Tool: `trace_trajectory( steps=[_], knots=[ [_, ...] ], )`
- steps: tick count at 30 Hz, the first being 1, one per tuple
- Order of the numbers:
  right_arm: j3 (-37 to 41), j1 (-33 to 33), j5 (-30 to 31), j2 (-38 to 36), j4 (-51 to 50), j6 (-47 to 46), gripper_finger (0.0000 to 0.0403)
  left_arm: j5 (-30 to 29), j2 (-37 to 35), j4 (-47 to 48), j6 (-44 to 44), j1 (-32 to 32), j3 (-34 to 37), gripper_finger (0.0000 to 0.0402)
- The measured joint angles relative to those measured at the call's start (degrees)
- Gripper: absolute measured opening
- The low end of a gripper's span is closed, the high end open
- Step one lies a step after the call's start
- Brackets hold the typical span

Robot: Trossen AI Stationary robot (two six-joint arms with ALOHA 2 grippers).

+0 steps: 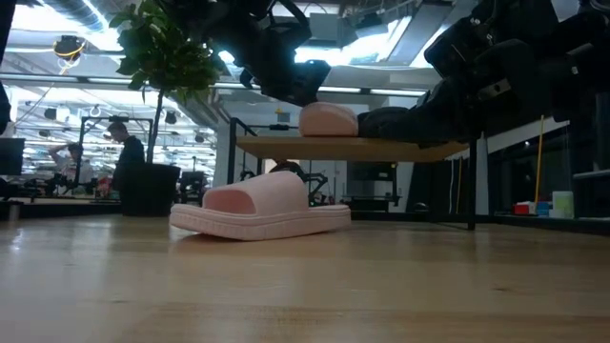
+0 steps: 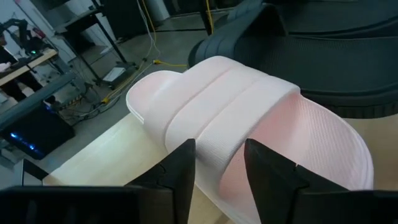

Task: Pick and place slides into the shelf
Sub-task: Put the left pink slide on the shelf

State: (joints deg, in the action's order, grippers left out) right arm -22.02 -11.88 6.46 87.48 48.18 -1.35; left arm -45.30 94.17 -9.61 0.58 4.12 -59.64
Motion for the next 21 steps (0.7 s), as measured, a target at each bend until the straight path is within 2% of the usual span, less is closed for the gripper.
trace_trajectory(
  steps=[12,19,21],
  knots=[
    [0.0,0.0,0.0,0.0,0.0,-1.2,0.001,1.7,0.0,0.0,1.1,-0.4,0.0,0.0132],
    [0.0,0.0,0.0,0.0,0.0,-1.3,0.001,0.8,0.0,0.1,4.8,-1.3,0.0,0.0132],
    [0.0,0.0,0.0,0.0,0.0,-1.3,0.001,-1.5,0.0,0.1,6.4,-1.6,0.0,0.0132]
  ],
)
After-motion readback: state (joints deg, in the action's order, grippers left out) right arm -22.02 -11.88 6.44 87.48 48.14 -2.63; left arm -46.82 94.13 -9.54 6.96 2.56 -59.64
